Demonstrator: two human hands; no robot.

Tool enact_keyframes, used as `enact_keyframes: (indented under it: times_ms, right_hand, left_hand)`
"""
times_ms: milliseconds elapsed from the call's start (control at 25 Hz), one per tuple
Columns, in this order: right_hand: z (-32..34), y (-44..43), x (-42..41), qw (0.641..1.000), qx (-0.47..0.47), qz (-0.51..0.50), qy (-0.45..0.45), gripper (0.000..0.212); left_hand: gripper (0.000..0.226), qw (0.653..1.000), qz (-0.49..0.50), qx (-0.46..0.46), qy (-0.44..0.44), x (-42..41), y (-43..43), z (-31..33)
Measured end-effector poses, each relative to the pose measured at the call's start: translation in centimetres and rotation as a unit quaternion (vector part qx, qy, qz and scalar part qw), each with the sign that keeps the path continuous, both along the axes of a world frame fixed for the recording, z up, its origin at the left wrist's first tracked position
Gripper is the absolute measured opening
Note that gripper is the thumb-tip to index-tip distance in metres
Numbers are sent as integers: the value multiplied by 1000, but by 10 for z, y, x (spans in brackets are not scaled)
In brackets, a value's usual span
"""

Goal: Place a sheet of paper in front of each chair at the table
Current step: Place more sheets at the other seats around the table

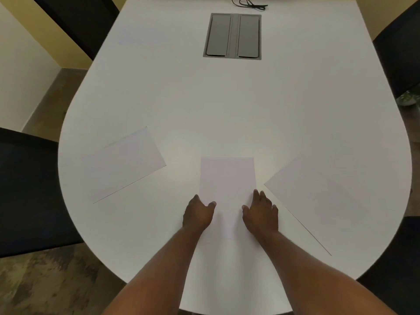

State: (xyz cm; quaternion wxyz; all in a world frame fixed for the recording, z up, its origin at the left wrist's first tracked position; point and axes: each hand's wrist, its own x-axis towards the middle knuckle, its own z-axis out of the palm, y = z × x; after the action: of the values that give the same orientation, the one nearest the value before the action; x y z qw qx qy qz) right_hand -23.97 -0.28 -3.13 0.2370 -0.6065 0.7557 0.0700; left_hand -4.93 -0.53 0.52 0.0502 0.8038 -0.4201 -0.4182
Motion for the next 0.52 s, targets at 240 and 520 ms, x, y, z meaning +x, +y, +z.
enact_keyframes:
  times_ms: [240, 520]
  right_hand:
    - [-3, -2, 14, 1000, -12, -8, 14, 70]
    - [-5, -4, 24, 999, -33, -26, 21, 66]
  left_hand:
    - [66, 998, 69, 1, 4, -3, -7, -6]
    - [71, 983, 169, 24, 66, 7, -17, -14]
